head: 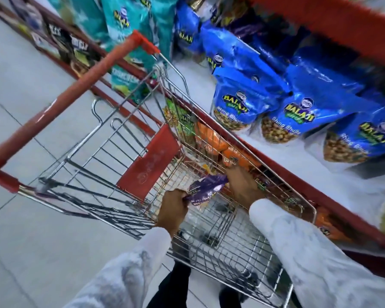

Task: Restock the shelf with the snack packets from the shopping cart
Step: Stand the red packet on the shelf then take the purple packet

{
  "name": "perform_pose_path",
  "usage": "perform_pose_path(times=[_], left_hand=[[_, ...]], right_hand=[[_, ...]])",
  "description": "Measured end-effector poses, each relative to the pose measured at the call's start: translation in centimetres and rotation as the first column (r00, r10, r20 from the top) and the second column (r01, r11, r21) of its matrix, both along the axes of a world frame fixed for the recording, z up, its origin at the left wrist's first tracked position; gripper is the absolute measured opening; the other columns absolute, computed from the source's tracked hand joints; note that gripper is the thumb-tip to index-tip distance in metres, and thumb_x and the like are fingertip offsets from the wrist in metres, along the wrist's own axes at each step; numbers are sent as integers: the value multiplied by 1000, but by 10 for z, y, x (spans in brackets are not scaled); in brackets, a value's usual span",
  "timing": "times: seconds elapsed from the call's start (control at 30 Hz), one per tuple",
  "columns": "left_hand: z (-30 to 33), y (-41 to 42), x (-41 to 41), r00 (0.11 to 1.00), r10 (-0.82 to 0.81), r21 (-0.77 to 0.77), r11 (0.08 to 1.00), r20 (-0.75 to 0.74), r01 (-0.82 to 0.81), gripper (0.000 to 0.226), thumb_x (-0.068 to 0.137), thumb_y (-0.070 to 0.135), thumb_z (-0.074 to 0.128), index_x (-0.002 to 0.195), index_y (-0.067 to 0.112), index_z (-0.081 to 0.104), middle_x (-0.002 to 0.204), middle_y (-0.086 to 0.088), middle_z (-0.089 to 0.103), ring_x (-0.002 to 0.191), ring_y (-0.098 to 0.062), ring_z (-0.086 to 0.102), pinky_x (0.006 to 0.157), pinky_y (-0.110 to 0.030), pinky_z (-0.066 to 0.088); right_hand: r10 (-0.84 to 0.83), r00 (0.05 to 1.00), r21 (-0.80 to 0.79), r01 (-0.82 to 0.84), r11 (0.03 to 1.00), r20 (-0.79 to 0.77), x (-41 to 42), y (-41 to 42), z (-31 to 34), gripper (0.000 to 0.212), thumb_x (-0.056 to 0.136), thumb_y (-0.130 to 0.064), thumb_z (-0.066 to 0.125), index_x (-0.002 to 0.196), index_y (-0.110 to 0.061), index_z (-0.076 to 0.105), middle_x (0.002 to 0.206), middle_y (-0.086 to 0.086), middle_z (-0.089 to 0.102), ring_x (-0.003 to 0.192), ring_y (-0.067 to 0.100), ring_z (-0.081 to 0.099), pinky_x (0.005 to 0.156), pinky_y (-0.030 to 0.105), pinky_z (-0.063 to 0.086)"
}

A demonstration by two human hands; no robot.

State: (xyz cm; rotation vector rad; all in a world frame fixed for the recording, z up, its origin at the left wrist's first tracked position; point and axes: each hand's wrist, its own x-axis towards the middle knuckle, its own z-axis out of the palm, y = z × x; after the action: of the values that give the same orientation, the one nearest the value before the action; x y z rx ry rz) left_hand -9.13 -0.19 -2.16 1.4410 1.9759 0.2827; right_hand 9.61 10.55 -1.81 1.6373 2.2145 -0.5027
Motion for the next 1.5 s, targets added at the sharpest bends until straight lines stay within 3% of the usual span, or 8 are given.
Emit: perform_pose_path(times=[0.3, 0.47, 0.6, 0.77, 0.83, 0.93, 1.17, 1.5], left_hand=[[84, -9, -32, 999, 26, 247, 968, 34, -34, 6, 84, 26, 70, 90, 26, 73, 74, 6, 74, 59, -11, 66, 55, -28, 52], [170, -16, -14, 783, 171, 184, 922, 598, -341, 13, 81, 7, 74, 78, 19, 70, 66, -4, 76, 53, -21, 70, 55, -36, 55], [238, -12, 23, 607, 28, 238, 905, 794, -353, 9, 85, -2, 64, 87, 6, 65, 81, -11, 79, 58, -30, 73, 46, -30, 58], [317, 15, 52, 598, -182, 402, 878, 781, -259, 13, 83, 2, 64, 71, 8, 64, 61, -19, 66, 72, -41, 73, 61, -43, 63], [344, 36, 63, 578, -241, 441, 866, 779, -233, 37, 76, 17, 74, 72, -2, 42, 76, -25, 54, 76, -45, 73, 63, -44, 63], [385, 74, 90, 535, -342, 511, 835, 773, -204, 27, 85, 0, 62, 71, 8, 40, 85, -17, 51, 78, -43, 74, 65, -39, 64], [467, 135, 161, 439, -590, 687, 721, 677, -91, 6, 93, -2, 53, 95, -3, 48, 100, -21, 54, 96, -38, 72, 77, -32, 62], [474, 202, 231, 359, -619, 689, 717, 699, -106, 22, 96, -5, 46, 84, 13, 52, 94, -8, 67, 85, -14, 72, 90, -32, 56]], right_hand=[[-36, 902, 107, 90, 990, -429, 45, -44, 82, 16, 90, -19, 60, 100, -24, 72, 104, -3, 69, 93, 20, 67, 80, 42, 56], [-64, 714, 223, 300, 928, -697, 81, -76, 170, 10, 83, -34, 63, 90, -30, 69, 88, -14, 66, 81, 8, 65, 69, 32, 51], [-72, 564, 231, 447, 864, -823, 107, -90, 242, 3, 80, -39, 65, 82, -37, 67, 79, -17, 70, 70, 4, 68, 64, 27, 51], [23, 422, 291, 582, 759, -906, 136, -85, 324, 11, 84, -12, 70, 82, -23, 72, 71, -3, 76, 63, 12, 73, 60, 41, 59], [45, 330, 262, 652, 711, -943, 151, -82, 349, 15, 86, -3, 70, 83, -18, 71, 67, -7, 75, 57, 13, 73, 56, 38, 61], [112, 232, 248, 722, 646, -966, 173, -70, 391, 15, 86, -7, 70, 83, -21, 70, 70, -5, 77, 58, 17, 75, 57, 35, 63], [280, 192, 314, 804, 505, -941, 226, -42, 470, 17, 86, -10, 71, 80, -25, 69, 79, -1, 75, 69, 14, 76, 71, 37, 63], [212, 379, 428, 854, 296, -901, 276, 33, 467, 13, 74, -42, 63, 86, -37, 65, 87, -2, 76, 84, 26, 74, 78, 55, 59]])
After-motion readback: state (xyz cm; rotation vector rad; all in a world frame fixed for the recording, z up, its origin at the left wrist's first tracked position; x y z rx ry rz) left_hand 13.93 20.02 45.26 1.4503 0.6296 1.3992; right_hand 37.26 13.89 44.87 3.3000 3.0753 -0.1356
